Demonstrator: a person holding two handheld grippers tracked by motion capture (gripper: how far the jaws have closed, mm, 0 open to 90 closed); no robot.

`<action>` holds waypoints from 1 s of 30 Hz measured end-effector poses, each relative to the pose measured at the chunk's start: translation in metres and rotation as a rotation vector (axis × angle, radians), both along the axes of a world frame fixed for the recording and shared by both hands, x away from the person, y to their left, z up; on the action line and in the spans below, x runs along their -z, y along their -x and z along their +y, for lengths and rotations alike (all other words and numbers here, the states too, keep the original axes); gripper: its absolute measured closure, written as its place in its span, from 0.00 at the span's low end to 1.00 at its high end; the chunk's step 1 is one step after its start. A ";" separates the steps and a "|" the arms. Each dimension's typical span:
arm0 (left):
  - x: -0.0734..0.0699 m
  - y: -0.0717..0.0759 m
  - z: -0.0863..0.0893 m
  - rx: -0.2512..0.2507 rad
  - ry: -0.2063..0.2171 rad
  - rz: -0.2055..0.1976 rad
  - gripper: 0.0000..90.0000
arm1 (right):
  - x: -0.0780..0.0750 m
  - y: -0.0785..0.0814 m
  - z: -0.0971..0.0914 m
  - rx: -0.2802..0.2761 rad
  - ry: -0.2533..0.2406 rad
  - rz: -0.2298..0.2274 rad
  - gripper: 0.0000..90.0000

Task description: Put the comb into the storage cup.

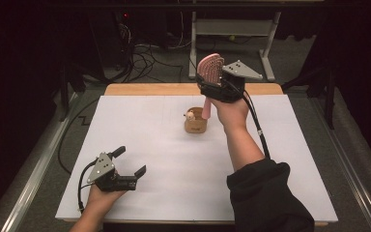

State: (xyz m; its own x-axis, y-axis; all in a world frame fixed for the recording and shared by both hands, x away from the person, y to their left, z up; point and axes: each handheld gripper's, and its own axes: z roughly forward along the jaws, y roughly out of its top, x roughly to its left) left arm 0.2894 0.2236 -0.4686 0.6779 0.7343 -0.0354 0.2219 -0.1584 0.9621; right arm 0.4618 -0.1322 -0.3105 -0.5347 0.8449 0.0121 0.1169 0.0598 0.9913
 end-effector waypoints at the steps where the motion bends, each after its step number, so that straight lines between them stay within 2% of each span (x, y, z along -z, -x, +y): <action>1: 0.000 0.000 0.000 -0.001 0.000 0.000 0.00 | 0.000 0.000 0.001 0.000 0.000 -0.001 0.23; 11: 0.000 0.001 0.001 -0.003 -0.002 -0.002 0.00 | -0.002 -0.005 0.010 -0.008 0.017 -0.003 0.23; 17: 0.001 0.000 0.001 -0.011 0.003 -0.001 0.00 | 0.000 -0.010 0.010 -0.007 -0.001 0.003 0.23; 30: 0.001 0.000 0.001 -0.007 0.004 -0.001 0.00 | 0.004 -0.020 0.012 0.000 -0.003 0.005 0.23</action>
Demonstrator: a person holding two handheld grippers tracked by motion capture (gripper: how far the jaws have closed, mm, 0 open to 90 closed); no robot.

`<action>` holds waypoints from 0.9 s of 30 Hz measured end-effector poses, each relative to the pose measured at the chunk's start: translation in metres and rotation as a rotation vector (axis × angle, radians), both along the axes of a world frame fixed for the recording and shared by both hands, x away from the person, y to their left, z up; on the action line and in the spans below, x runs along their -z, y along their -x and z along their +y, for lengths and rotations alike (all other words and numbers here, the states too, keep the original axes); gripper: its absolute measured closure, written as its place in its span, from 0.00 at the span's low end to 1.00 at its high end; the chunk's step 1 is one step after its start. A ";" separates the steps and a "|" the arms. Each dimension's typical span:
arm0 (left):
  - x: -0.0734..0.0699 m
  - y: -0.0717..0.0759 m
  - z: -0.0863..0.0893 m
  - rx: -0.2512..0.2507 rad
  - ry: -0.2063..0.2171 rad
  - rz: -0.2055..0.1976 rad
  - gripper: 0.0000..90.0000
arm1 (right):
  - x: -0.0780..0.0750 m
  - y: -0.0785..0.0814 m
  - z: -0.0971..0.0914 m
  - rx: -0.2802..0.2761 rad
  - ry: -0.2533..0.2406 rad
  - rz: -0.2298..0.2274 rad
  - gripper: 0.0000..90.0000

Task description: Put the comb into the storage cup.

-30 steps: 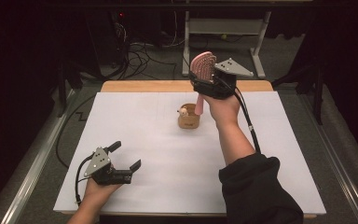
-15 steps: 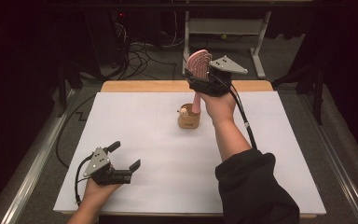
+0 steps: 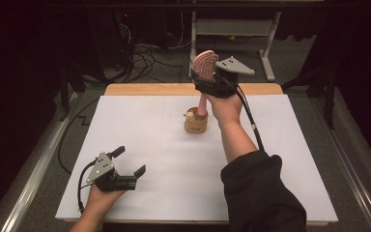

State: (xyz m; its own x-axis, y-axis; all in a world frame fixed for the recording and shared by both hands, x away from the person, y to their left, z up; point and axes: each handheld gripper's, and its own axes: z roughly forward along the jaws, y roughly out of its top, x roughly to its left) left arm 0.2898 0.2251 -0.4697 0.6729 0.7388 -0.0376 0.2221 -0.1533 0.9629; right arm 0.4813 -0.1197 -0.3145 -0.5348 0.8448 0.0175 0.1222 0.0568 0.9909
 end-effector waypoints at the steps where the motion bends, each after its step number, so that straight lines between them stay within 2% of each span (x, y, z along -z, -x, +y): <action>1: 0.000 0.000 0.000 0.000 -0.001 0.000 0.00 | 0.001 -0.001 0.000 0.000 0.000 0.002 0.23; 13: 0.000 0.001 0.001 -0.007 0.013 0.001 0.00 | 0.010 -0.005 0.008 -0.004 0.010 0.009 0.23; 27: 0.000 0.001 0.002 -0.008 0.010 0.000 0.00 | 0.021 -0.007 0.012 -0.003 0.021 0.025 0.23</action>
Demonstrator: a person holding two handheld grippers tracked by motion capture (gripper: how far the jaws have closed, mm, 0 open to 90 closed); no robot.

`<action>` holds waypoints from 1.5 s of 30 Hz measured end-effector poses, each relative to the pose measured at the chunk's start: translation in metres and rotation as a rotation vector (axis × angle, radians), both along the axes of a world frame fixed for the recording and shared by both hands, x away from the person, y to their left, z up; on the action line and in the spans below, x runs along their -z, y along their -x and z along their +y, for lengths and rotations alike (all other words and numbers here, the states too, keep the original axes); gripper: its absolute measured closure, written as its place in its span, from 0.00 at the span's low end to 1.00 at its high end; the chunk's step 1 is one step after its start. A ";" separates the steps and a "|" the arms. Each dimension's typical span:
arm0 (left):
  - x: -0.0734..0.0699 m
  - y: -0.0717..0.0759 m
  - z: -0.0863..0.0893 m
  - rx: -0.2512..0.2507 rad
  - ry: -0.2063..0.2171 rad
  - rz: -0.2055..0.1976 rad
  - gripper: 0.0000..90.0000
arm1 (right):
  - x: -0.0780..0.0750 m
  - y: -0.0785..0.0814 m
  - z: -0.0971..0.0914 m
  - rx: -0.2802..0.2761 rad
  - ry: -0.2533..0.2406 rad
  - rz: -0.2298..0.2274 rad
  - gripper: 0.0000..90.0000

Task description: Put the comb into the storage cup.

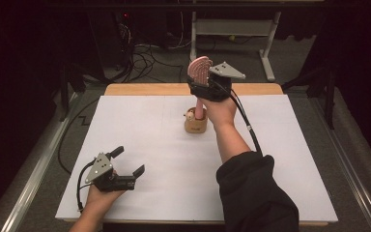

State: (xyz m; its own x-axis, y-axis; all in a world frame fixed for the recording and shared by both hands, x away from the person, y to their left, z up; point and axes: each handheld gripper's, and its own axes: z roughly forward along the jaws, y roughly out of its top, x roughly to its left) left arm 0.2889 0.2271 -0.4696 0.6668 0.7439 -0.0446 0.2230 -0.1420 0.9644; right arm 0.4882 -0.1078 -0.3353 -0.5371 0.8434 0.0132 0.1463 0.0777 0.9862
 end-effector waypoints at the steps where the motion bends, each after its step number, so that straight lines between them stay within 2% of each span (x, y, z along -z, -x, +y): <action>1: 0.000 0.000 0.000 0.000 0.000 0.000 0.00 | 0.001 0.000 0.000 0.000 0.000 -0.002 0.22; 10: 0.000 0.000 0.001 -0.003 0.000 0.000 0.00 | 0.008 0.002 0.002 -0.004 0.003 0.009 0.23; 14: 0.000 0.001 0.002 -0.003 -0.004 0.000 0.00 | 0.012 0.002 0.007 -0.002 0.033 0.010 0.23; 21: 0.001 0.001 0.001 -0.003 -0.001 0.002 0.00 | 0.017 0.003 0.007 -0.001 0.043 0.016 0.22; 28: 0.001 0.000 0.000 0.000 -0.006 0.002 0.00 | 0.027 0.004 0.003 0.011 0.030 0.027 0.22; 45: 0.003 -0.001 -0.001 0.004 -0.012 0.014 0.00 | 0.035 0.004 -0.004 0.026 0.011 0.067 0.22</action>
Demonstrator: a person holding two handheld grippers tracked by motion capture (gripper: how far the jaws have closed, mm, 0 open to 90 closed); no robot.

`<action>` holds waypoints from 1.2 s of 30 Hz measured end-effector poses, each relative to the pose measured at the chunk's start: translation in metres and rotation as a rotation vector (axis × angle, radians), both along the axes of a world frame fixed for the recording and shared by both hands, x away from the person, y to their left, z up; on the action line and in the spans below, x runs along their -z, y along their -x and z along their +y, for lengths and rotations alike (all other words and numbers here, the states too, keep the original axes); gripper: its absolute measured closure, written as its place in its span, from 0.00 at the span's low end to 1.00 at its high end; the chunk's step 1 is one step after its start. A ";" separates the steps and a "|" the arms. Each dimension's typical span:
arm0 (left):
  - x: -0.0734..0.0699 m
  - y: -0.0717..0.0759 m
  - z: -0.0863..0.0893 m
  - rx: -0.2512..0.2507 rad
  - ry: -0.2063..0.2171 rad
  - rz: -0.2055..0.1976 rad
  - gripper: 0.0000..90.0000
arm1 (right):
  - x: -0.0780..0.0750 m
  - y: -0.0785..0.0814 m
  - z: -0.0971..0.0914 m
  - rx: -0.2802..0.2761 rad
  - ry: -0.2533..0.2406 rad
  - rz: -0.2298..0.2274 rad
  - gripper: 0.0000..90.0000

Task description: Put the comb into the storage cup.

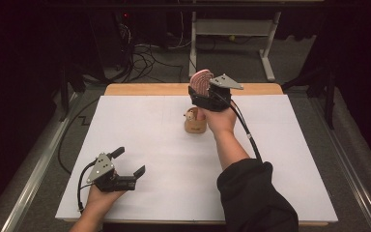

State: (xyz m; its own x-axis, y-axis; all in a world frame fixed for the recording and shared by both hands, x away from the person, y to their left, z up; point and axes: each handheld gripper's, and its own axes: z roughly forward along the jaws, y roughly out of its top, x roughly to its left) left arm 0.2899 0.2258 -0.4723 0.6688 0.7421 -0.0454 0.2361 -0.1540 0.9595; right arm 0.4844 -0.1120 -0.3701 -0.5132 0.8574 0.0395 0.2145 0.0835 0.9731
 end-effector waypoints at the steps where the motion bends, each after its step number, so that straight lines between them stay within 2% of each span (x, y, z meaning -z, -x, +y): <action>1: 0.000 0.000 0.000 0.001 0.000 0.001 0.00 | 0.000 0.000 0.000 0.002 0.001 0.004 0.22; 17: -0.001 0.001 0.001 -0.002 0.006 -0.008 0.00 | 0.003 0.002 0.001 0.008 -0.001 0.007 0.22; 23: -0.001 0.002 0.001 0.000 -0.002 -0.009 0.00 | 0.008 0.002 -0.001 0.014 -0.003 0.018 0.22; 26: -0.003 0.002 0.001 -0.006 0.009 -0.015 0.00 | 0.011 0.002 -0.001 0.021 -0.003 0.032 0.22; 36: -0.002 0.002 0.002 -0.004 0.004 -0.011 0.00 | 0.013 0.002 -0.001 0.023 -0.001 0.026 0.22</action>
